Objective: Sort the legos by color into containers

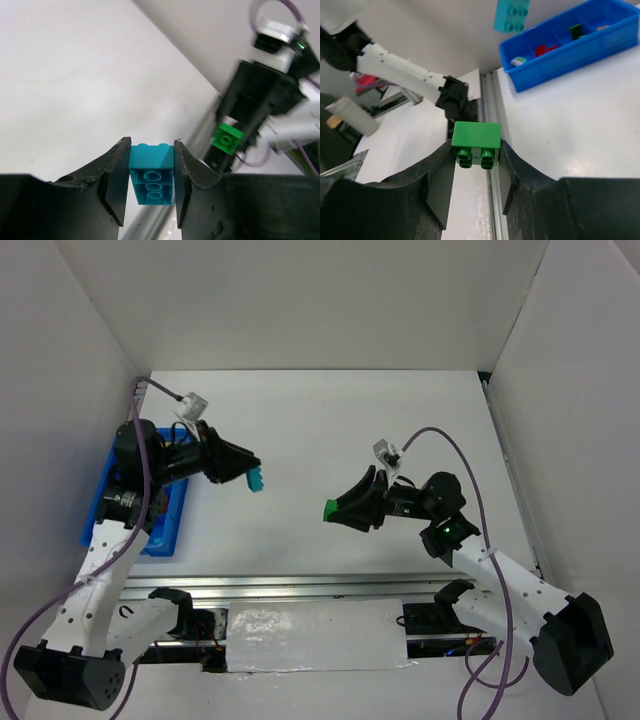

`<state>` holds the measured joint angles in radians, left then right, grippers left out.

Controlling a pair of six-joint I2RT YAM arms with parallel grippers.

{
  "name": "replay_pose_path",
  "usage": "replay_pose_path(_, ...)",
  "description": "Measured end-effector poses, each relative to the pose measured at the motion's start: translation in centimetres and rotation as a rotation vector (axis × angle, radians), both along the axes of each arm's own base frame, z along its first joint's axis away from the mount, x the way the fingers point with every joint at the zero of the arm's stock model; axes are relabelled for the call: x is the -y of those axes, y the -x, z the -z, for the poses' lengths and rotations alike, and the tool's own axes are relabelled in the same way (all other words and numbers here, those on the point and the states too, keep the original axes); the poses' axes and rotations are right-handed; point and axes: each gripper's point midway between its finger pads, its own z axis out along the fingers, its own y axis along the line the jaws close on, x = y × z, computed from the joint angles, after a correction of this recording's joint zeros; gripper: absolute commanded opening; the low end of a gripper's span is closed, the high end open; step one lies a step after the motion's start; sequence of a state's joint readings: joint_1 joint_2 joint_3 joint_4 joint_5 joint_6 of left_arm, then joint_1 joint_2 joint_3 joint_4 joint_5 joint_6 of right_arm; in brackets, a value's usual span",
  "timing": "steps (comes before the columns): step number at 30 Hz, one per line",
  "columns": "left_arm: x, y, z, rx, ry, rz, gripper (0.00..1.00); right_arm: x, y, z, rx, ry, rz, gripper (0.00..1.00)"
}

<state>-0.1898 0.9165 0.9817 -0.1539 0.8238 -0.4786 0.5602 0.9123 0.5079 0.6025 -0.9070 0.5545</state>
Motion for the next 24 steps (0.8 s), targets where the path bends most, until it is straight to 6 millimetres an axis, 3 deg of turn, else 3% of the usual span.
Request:
replay_pose_path(3, -3.0, -2.5, 0.3, -0.055, -0.026, -0.141, 0.0, 1.1, -1.5, 0.3, -0.002, 0.001, 0.077, 0.0)
replay_pose_path(6, -5.5, -5.3, 2.2, -0.186, -0.092, -0.356, 0.0, 1.6, -2.8, 0.9, -0.026, 0.013, 0.142, 0.0)
replay_pose_path(9, -10.7, -8.9, 5.0, -0.356, -0.193, -0.731, 0.0, 1.9, -3.7, 1.6, -0.059, 0.033, 0.195, 0.0)
replay_pose_path(11, -14.9, -9.7, 7.5, -0.457, -0.255, -0.994, 0.0, 2.1, -4.2, 2.2, -0.084, 0.05, 0.223, 0.0)
replay_pose_path(13, -19.0, -8.4, 9.8, -0.542, -0.315, -1.247, 0.0, 2.2, -4.5, 3.0, -0.11, 0.073, 0.243, 0.0)
replay_pose_path(16, -22.7, -5.8, 11.7, -0.621, -0.352, -1.504, 0.0, 2.4, -4.6, 3.7, -0.127, 0.096, 0.258, 0.0)
replay_pose_path(24, -32.3, -0.2, 15.2, -0.766, -0.339, -1.975, 0.0, 3.0, -3.8, 4.2, -0.14, 0.13, 0.267, 0.0)
